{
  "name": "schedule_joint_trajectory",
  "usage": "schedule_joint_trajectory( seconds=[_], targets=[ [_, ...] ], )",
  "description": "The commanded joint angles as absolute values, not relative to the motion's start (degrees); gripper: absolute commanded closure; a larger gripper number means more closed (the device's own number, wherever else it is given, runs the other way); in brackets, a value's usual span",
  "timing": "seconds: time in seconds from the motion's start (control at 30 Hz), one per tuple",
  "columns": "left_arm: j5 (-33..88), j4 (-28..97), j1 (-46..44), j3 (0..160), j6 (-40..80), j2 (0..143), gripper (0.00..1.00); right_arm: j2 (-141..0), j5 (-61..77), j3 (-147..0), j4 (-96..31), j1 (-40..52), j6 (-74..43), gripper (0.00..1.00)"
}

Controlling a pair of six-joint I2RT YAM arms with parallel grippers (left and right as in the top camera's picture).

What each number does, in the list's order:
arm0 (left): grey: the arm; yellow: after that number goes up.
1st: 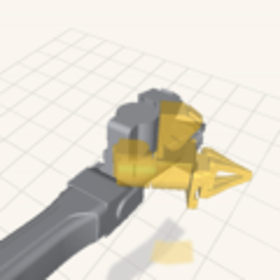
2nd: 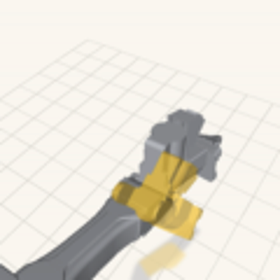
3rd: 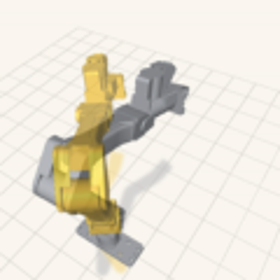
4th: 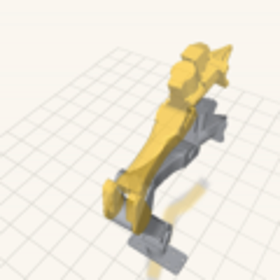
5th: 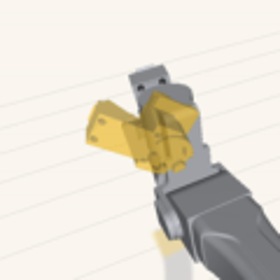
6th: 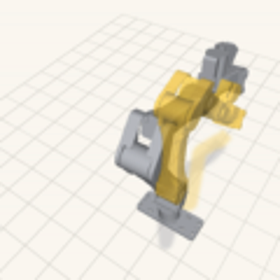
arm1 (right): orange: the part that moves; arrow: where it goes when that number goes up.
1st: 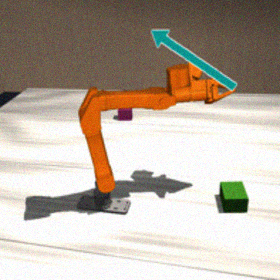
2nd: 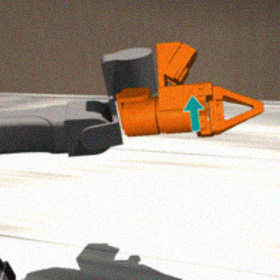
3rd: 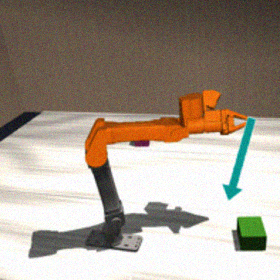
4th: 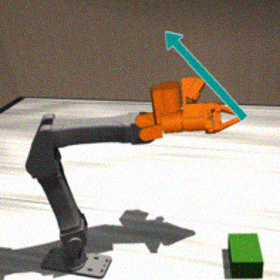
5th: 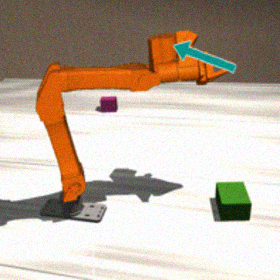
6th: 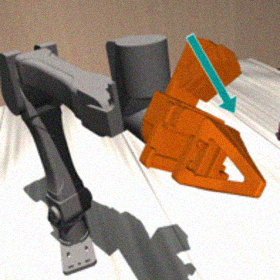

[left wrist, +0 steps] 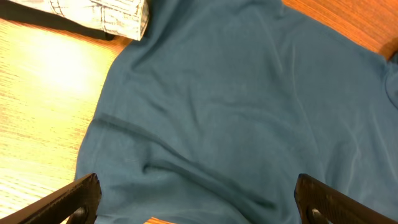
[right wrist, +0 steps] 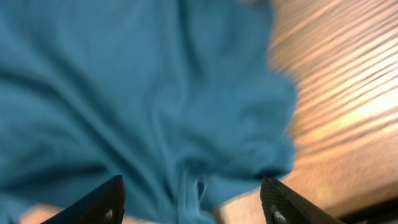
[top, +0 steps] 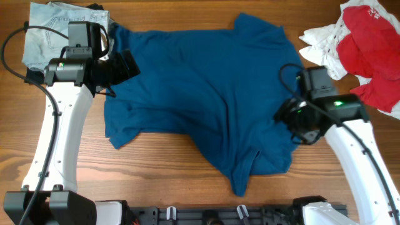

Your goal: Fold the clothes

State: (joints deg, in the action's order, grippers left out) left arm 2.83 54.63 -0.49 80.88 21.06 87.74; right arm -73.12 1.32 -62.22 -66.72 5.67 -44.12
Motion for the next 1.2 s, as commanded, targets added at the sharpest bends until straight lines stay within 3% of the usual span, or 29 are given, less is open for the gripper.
schedule_joint_trajectory(
  seconds=[0.0,0.17,0.4,0.6,0.7,0.87,0.93,1.17],
  targets=[
    [2.48,54.41,-0.49,80.51,19.94,88.14,0.00,-75.31,-0.60,-63.09,-64.86,-3.95,-37.58,0.33],
    [2.48,54.39,-0.49,80.51,19.94,88.14,0.00,-81.89,7.31,-63.09,-58.63,-13.45,-29.85,0.33],
    [2.48,54.46,-0.49,80.51,19.94,88.14,0.00,-93.43,14.83,-63.09,-52.45,-13.85,-30.00,0.34],
    [2.48,54.46,-0.49,80.51,19.94,88.14,0.00,-101.12,19.81,-63.09,-50.59,-13.85,-30.02,0.41],
    [2.48,54.46,-0.49,80.51,19.94,88.14,0.00,-102.19,19.81,-62.83,-50.74,-13.74,-29.98,0.48],
    [2.48,54.41,-0.49,80.51,19.94,88.14,0.00,-102.17,19.79,-62.50,-50.68,-13.43,-28.21,0.76],
    [2.48,54.41,-0.49,80.51,19.94,88.14,0.00,-102.17,19.81,-62.50,-50.19,-13.04,-27.03,0.92],
    [2.48,54.39,-0.49,80.51,19.94,88.14,0.00,-98.83,19.88,-62.67,-45.65,-6.24,-21.47,0.96]
  ],
)
